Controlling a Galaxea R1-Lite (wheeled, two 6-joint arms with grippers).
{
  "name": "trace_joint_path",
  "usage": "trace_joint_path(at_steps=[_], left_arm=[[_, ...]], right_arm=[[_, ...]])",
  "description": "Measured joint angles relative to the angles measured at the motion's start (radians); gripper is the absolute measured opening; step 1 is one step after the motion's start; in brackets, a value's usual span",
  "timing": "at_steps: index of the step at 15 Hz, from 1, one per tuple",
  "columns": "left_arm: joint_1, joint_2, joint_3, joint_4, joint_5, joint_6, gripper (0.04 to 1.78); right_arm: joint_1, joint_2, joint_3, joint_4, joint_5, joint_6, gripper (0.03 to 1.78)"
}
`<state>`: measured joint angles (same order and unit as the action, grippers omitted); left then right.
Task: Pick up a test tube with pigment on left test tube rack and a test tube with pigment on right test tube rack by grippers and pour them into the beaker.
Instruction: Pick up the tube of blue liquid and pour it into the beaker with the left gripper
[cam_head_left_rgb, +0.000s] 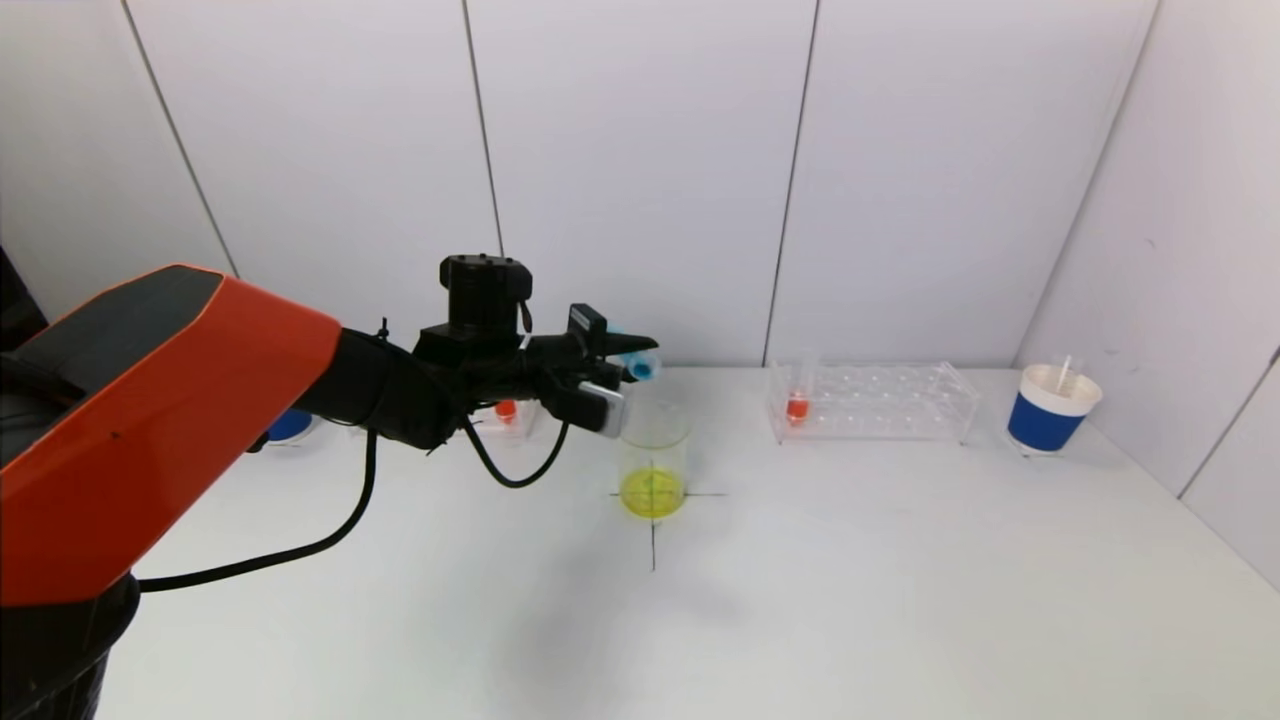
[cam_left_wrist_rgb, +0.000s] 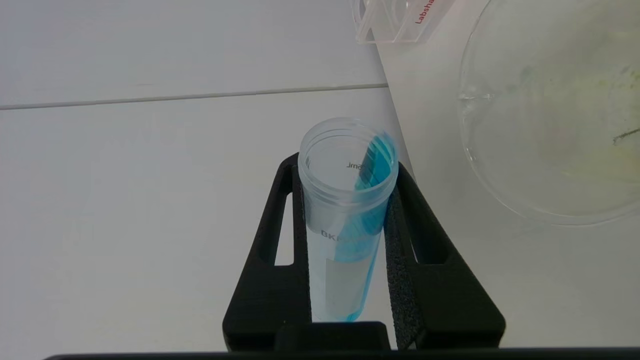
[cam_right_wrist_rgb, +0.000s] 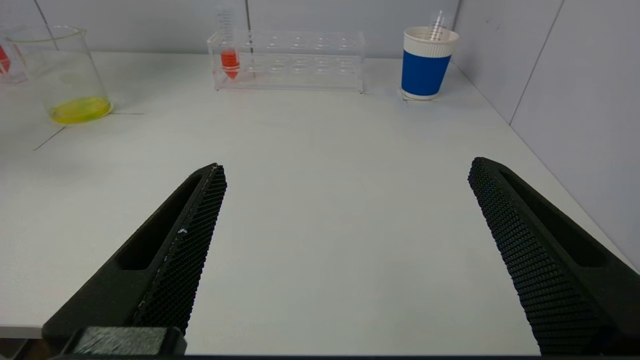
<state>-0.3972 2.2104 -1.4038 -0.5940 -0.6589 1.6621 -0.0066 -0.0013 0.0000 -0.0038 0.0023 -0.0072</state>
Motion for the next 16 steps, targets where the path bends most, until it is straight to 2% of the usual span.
trace_joint_path(at_steps=[16], left_arm=[[0.001, 0.005, -0.004, 0.000, 0.001, 0.122, 0.44]], right_arm=[[0.000, 0.000, 0.000, 0.000, 0.000, 0.000, 1.76]])
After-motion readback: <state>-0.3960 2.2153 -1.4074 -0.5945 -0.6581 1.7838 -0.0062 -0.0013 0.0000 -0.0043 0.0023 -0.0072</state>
